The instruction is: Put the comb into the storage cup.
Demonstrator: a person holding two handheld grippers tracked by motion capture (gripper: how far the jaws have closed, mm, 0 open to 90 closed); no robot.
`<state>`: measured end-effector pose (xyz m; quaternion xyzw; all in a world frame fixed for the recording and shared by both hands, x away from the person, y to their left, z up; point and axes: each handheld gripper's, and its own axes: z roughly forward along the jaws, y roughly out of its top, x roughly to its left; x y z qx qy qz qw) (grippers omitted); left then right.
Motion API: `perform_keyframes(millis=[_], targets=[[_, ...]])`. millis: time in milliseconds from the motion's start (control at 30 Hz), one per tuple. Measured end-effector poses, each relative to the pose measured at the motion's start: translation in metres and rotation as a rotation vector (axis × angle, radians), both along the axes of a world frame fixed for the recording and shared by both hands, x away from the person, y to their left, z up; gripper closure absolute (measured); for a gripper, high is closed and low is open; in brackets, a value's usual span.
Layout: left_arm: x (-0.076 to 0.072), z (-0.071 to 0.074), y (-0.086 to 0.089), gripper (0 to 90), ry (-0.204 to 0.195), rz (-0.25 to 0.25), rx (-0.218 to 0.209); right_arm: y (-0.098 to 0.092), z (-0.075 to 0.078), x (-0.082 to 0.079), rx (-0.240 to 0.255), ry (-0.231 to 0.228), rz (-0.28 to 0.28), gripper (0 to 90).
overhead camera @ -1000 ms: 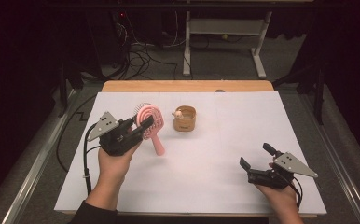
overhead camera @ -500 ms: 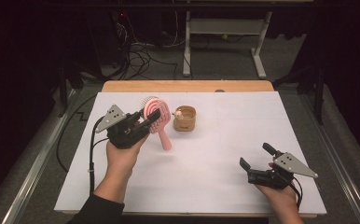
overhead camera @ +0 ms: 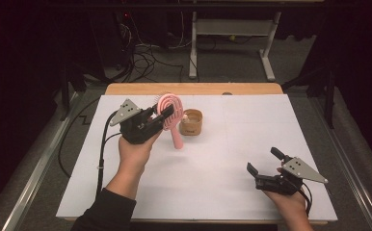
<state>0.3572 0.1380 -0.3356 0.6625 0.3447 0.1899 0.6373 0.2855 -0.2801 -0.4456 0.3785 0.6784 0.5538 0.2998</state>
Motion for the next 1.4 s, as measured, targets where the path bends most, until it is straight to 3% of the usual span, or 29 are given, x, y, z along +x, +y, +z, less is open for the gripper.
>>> perform_keyframes(millis=[933, 1400], targets=[[0.021, 0.031, -0.019, 63.7, -0.048, -0.018, -0.048, 0.000, 0.001, -0.001, 0.009, -0.009, -0.001, 0.3], [0.035, 0.041, -0.032, 63.7, -0.053, -0.007, -0.040, 0.000, 0.002, -0.002, 0.008, -0.014, 0.000, 0.3]])
